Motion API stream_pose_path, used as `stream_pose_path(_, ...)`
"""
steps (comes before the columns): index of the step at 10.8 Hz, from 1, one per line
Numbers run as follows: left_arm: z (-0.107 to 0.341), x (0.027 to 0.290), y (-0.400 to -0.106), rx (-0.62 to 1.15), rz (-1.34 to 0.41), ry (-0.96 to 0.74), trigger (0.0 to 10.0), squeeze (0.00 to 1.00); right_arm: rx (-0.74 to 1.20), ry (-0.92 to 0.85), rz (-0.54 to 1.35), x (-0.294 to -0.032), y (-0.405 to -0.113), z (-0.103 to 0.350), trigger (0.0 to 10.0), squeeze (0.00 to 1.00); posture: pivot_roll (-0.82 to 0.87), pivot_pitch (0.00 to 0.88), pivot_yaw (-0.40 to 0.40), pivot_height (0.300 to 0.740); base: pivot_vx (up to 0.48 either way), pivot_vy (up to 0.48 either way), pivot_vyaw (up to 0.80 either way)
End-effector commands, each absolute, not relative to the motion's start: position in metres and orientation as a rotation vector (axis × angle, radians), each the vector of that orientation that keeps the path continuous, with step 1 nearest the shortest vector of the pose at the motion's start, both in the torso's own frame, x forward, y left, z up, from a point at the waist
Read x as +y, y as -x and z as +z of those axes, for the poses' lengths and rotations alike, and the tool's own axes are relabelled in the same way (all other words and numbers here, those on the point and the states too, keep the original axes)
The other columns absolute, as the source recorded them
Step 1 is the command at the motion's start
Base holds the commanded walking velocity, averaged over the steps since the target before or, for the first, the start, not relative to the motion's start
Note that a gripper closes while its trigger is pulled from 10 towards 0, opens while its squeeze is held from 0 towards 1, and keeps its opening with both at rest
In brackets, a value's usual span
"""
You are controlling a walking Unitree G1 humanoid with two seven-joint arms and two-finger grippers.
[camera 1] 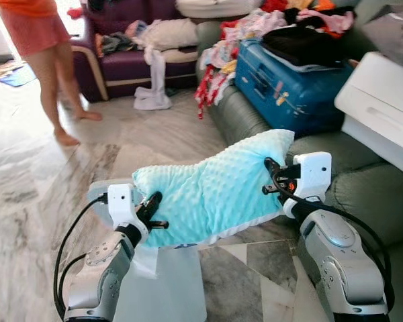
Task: Move the pillow to the sofa
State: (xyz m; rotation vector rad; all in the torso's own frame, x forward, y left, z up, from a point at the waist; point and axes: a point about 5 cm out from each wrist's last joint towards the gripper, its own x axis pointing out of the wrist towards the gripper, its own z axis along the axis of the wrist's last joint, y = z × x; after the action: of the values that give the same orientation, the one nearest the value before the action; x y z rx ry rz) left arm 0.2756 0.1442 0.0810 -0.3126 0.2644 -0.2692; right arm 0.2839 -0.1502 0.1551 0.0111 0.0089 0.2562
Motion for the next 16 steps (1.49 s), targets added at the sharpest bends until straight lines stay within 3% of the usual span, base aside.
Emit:
stream_pose_path(1, 0.0884, 0.1409, -0.2764, 0.237, -0.288, 0.317, 10.0, 0.0, -0.025, -0.014, 0.269, -0.1485, -0.2843, 0.1626, 10.0, 0.0, -0.22, 0.022, 0.019, 0.74, 0.0, 0.0, 0.0)
stream_pose_path(3, 0.0881, 0.1405, -0.2759, 0.241, -0.289, 0.321, 10.0, 0.0, -0.025, -0.012, 0.271, -0.148, -0.2842, 0.1627, 10.0, 0.0, -0.23, 0.022, 0.019, 0.74, 0.0, 0.0, 0.0)
stream_pose_path(12, 0.0861, 0.1417, -0.276, 0.247, -0.287, 0.291, 10.0, 0.0, -0.029, -0.01, 0.275, -0.147, -0.2854, 0.1638, 10.0, 0.0, -0.22, 0.02, 0.017, 0.74, 0.0, 0.445, 0.0)
stream_pose_path(16, 0.086, 0.1413, -0.2758, 0.251, -0.293, 0.279, 10.0, 0.0, -0.028, -0.011, 0.272, -0.1465, -0.2855, 0.1634, 10.0, 0.0, -0.22, 0.021, 0.021, 0.74, 0.0, 0.0, 0.0)
